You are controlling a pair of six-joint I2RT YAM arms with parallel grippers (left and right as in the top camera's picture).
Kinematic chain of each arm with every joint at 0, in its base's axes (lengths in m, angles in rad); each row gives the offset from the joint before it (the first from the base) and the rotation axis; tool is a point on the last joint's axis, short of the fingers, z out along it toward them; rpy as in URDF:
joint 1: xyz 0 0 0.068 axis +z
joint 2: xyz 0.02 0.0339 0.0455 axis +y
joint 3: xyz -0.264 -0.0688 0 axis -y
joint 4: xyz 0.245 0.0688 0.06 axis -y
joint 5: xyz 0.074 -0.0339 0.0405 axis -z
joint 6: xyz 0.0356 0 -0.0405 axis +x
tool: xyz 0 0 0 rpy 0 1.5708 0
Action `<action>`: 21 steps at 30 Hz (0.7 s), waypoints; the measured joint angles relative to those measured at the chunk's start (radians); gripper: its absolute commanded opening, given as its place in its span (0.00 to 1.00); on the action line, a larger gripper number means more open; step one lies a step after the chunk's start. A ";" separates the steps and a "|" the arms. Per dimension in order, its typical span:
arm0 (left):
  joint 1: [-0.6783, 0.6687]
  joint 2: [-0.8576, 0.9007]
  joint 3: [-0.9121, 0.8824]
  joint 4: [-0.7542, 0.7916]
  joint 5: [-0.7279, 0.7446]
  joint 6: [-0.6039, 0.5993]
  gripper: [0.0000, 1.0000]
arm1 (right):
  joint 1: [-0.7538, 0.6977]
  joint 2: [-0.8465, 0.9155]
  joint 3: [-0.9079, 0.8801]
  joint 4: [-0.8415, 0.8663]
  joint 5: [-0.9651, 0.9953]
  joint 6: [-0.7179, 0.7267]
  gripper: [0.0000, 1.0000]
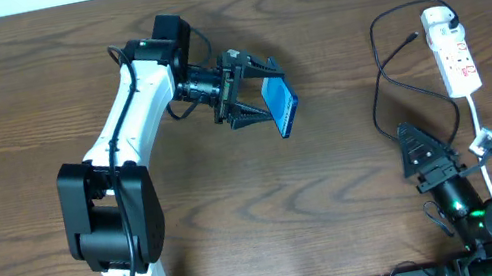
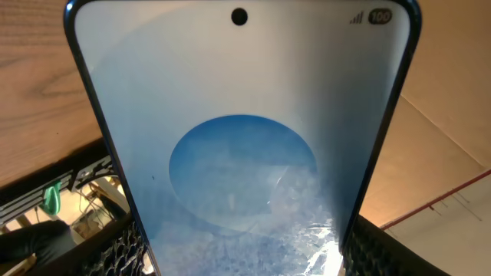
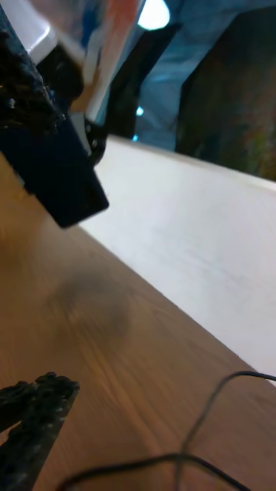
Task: Plug charger to phone and switch on socket
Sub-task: 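Reach right gripper to the phone's side edge and grasp it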
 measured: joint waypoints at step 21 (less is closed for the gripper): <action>0.000 0.000 0.000 0.001 -0.011 0.000 0.52 | 0.179 0.757 0.830 -0.471 -0.231 -0.311 0.99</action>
